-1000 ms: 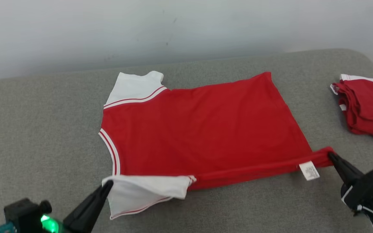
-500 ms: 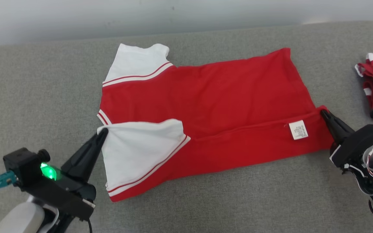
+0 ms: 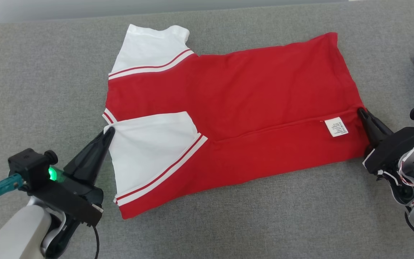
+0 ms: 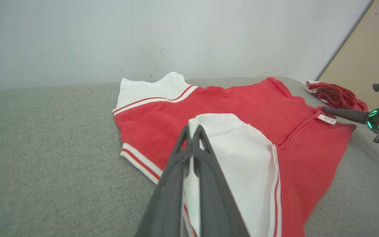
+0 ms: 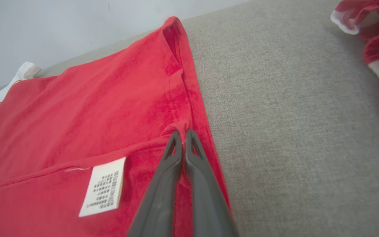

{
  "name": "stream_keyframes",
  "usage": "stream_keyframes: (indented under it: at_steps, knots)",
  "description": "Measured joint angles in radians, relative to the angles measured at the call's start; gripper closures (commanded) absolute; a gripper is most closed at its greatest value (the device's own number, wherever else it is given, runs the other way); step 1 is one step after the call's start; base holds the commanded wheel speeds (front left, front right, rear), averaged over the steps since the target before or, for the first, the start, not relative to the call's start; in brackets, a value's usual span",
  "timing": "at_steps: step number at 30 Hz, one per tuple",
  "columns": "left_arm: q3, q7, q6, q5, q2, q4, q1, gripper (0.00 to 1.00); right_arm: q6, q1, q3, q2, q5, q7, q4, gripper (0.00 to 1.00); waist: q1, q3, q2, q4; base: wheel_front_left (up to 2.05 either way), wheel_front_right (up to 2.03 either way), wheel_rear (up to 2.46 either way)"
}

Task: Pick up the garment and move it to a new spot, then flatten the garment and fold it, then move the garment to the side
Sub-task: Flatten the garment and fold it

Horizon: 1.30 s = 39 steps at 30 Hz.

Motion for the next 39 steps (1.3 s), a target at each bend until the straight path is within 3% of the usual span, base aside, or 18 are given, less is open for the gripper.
stream_keyframes:
  at_steps: [1, 2, 3, 6, 11, 19, 25, 36, 39]
  knots:
    - [-0.002, -0.006, -0.001, 0.008, -0.004, 0.011, -0.005, 0.54, 0.000, -0.003, 0.003, 0.004, 0.004, -0.009, 0.006, 0.00, 0.0000, 0.002, 0.0000, -0.001, 0.00, 0.00, 0.00]
    - [-0.003, -0.007, -0.001, 0.013, -0.009, 0.022, -0.010, 0.37, 0.000, -0.009, 0.005, 0.008, 0.006, -0.021, 0.012, 0.00, 0.0000, 0.003, 0.0000, -0.002, 0.00, 0.00, 0.00]
    - [-0.003, -0.008, -0.004, 0.015, -0.013, 0.031, -0.014, 0.00, 0.000, -0.013, 0.009, 0.011, 0.007, -0.033, 0.014, 0.00, 0.0000, 0.002, 0.0000, -0.003, 0.00, 0.00, 0.00]
    - [0.003, -0.013, -0.004, 0.021, -0.026, 0.056, -0.015, 0.00, 0.000, -0.015, 0.017, 0.016, 0.009, -0.073, 0.023, 0.00, -0.0001, -0.004, 0.0000, -0.005, 0.00, 0.00, 0.00]
    - [0.044, -0.016, 0.043, 0.012, -0.041, 0.048, 0.035, 0.00, 0.000, -0.004, -0.015, 0.014, -0.010, -0.116, 0.005, 0.00, -0.0002, -0.027, 0.0000, -0.011, 0.00, 0.00, 0.00]
    - [0.061, 0.049, 0.124, -0.151, -0.087, -0.044, 0.267, 0.00, 0.000, 0.184, -0.286, 0.054, -0.147, -0.122, -0.090, 0.00, -0.0003, -0.084, 0.0000, -0.020, 0.00, 0.00, 0.00]
    - [0.069, 0.101, 0.179, -0.240, -0.112, -0.069, 0.366, 0.00, 0.000, 0.300, -0.399, 0.087, -0.207, -0.122, -0.133, 0.00, -0.0004, -0.127, -0.0001, -0.020, 0.00, 0.00, 0.00]
    - [0.056, 0.187, 0.267, -0.273, -0.147, 0.006, 0.357, 0.00, 0.000, 0.343, -0.429, 0.110, -0.240, -0.122, -0.170, 0.00, -0.0004, -0.132, -0.0001, -0.041, 0.00, 0.00, 0.00]
    - [0.051, 0.187, 0.273, -0.268, -0.151, 0.023, 0.345, 0.00, 0.000, 0.343, -0.425, 0.109, -0.241, -0.122, -0.170, 0.00, -0.0004, -0.128, -0.0002, -0.046, 0.00, 0.00, 0.00]
